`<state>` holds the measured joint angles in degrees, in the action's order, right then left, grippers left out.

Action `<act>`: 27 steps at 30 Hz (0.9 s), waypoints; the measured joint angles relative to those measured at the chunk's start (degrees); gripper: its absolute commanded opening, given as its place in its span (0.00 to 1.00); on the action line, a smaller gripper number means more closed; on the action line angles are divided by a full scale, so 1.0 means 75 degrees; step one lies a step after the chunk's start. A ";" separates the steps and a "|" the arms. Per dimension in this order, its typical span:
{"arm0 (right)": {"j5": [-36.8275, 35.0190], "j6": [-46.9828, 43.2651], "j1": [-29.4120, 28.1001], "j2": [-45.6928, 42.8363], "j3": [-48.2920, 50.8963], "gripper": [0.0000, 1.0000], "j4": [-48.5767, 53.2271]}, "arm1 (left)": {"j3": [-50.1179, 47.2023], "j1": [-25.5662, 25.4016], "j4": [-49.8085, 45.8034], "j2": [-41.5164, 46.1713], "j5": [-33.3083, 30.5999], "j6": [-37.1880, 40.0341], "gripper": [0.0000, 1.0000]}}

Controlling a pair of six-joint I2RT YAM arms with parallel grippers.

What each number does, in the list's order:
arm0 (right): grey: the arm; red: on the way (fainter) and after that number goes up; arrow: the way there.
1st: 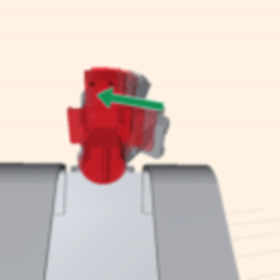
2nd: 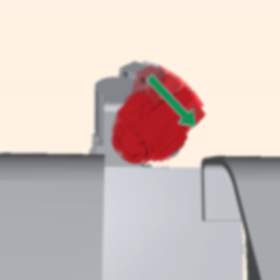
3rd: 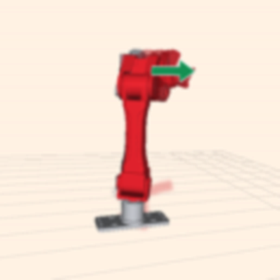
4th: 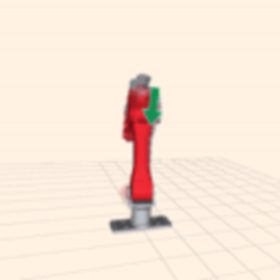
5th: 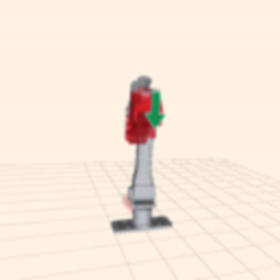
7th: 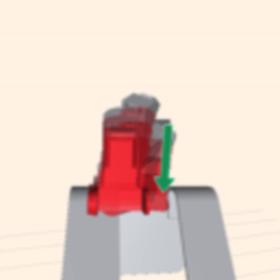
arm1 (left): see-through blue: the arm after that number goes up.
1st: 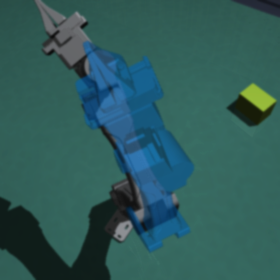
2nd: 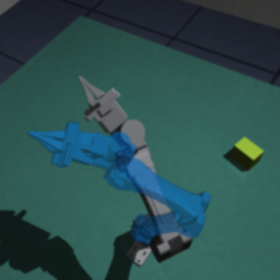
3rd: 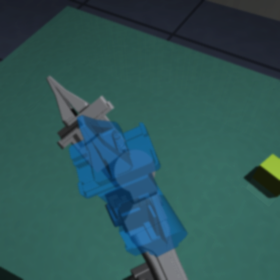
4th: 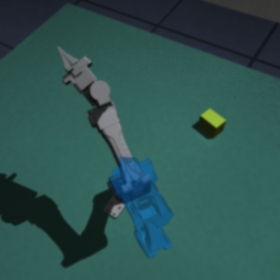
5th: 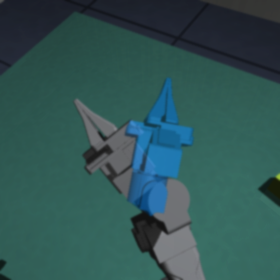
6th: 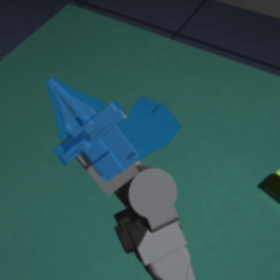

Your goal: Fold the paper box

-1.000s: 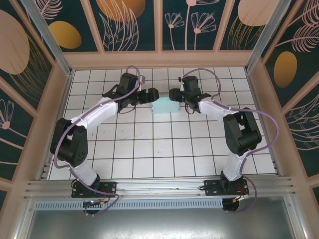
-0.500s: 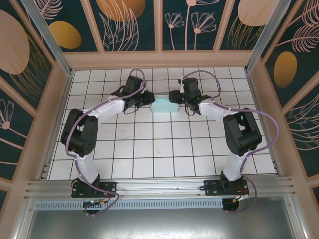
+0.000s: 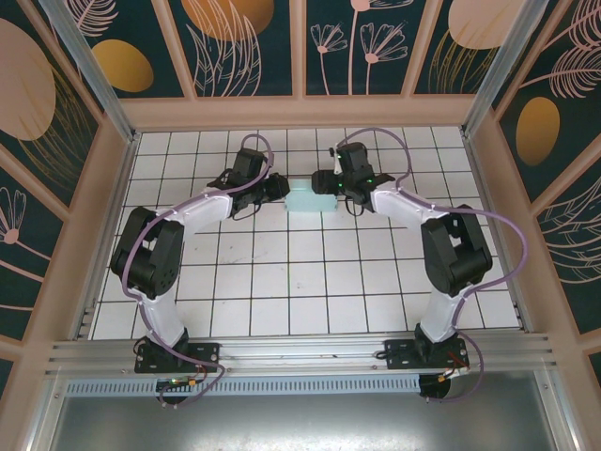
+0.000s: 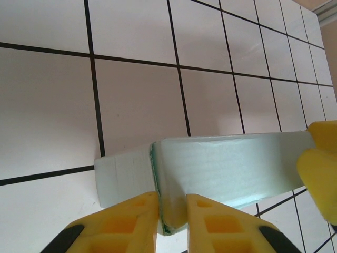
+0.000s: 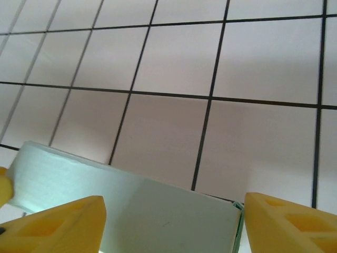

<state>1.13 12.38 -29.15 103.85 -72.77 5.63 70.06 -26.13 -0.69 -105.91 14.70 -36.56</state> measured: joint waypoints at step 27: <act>0.0096 0.0166 0.0845 -0.1070 0.1682 0.66 -0.0554 | 0.0111 -0.0012 0.0268 -0.0254 0.0213 0.0073 0.18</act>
<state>1.85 13.63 -22.81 95.83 -60.16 1.48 70.89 -26.22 1.32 -107.81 16.29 -36.01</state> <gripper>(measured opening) 0.682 0.184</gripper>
